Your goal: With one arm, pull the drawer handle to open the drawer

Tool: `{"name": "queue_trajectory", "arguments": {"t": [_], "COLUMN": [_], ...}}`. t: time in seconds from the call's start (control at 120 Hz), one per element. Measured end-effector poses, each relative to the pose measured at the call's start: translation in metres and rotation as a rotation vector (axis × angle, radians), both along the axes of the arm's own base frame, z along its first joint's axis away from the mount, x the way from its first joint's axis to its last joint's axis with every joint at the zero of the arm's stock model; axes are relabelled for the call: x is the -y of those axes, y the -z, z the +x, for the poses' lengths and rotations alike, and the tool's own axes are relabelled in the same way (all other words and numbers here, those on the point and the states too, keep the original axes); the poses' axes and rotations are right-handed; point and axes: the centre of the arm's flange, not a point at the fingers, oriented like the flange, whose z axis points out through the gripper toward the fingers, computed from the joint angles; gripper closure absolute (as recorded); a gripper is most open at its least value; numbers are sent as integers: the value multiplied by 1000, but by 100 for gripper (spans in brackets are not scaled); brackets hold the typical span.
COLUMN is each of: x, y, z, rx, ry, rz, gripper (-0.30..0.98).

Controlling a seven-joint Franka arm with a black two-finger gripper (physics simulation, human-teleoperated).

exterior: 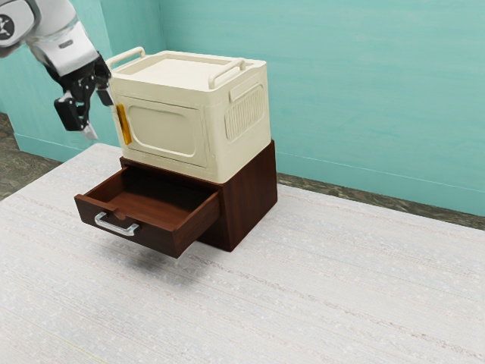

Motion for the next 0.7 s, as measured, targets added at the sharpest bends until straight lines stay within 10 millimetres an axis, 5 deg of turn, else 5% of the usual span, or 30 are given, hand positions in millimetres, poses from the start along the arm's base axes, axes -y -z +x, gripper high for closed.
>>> {"name": "queue_trajectory", "arguments": {"t": [0.208, 0.525, 0.7], "x": [31, 50, 27], "y": [-56, -70, -74], "z": [-26, -57, -46], "rx": [-38, -121, -110], "ry": [-226, -493, -681], "rz": [77, 69, 39], "gripper": [0, 0, 0]}}
